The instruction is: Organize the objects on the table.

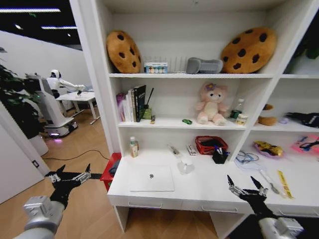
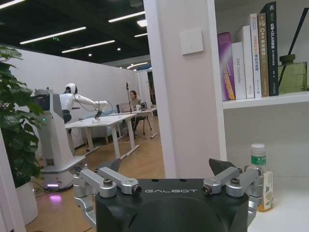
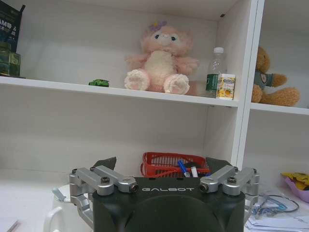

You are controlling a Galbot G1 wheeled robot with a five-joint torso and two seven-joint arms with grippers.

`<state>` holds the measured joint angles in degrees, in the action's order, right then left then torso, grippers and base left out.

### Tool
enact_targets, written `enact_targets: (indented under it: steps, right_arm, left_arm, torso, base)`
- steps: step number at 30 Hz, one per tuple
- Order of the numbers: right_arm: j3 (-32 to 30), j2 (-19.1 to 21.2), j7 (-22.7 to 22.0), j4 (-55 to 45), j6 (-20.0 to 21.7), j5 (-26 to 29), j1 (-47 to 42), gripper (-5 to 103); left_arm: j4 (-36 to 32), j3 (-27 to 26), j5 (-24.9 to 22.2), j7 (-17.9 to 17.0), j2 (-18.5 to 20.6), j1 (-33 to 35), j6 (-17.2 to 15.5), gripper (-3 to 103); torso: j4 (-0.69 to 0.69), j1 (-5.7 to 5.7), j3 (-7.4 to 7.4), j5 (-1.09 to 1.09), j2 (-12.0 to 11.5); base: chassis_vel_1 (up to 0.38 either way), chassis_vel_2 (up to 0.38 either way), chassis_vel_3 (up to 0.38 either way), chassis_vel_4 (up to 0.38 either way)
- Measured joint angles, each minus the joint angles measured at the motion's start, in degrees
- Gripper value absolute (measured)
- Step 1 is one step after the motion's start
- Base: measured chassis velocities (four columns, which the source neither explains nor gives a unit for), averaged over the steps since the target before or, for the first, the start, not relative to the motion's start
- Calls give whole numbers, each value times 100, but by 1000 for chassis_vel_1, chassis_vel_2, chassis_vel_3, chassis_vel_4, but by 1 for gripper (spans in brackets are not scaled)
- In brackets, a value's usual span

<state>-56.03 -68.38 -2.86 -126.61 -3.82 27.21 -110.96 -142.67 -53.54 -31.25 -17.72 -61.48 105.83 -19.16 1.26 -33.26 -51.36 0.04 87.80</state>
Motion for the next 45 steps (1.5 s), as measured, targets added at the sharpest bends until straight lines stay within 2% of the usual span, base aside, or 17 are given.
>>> enact_targets:
  steps: [3, 26, 36, 39, 41, 42, 43, 45]
  right_arm:
    - [-1, 0, -2, 0, 0, 0, -1, 100]
    - [-1, -1, -1, 1, -1, 0, -1, 100]
    - [-1, -1, -1, 1, -1, 0, -1, 100]
    - [-1, -1, -1, 1, -1, 0, -1, 100]
    - [-2, -1, -1, 1, -1, -1, -1, 100]
    - [-1, -1, -1, 1, -1, 0, -1, 100]
    - [-1, -1, -1, 1, -1, 0, -2, 100]
    - [-1, -1, -1, 1, -1, 0, -3, 100]
  left_arm:
    - [0, 1, 0, 5, 0, 0, 0, 100]
    - [0, 0, 0, 6, 0, 0, 0, 100]
    - [0, 0, 0, 5, 0, 0, 0, 100]
    - [-1, 0, 0, 5, 0, 0, 0, 100]
    - [0, 0, 0, 4, 0, 0, 0, 100]
    - [-1, 0, 0, 4, 0, 0, 0, 100]
    - [-1, 0, 0, 5, -1, 0, 0, 100]
    - [-1, 0, 0, 4, -1, 1, 0, 100]
  torso:
    - [4, 1, 1, -2, 1]
    - [4, 1, 1, -4, 1]
    - [3, 1, 1, -7, 1]
    - [4, 2, 1, -1, 1]
    - [3, 2, 2, -9, 2]
    - [4, 2, 2, 1, 2]
    - [3, 6, 3, -7, 4]
    - [3, 10, 4, -3, 7]
  base:
    - [-86, -17, 65, 48]
    - [0, -14, -6, 13]
    - [165, -157, -180, 179]
    - [222, -214, -229, 229]
    - [211, -235, -226, 242]
    - [207, -235, -226, 197]
    - [126, -102, -159, 121]
    - [126, -64, -146, 121]
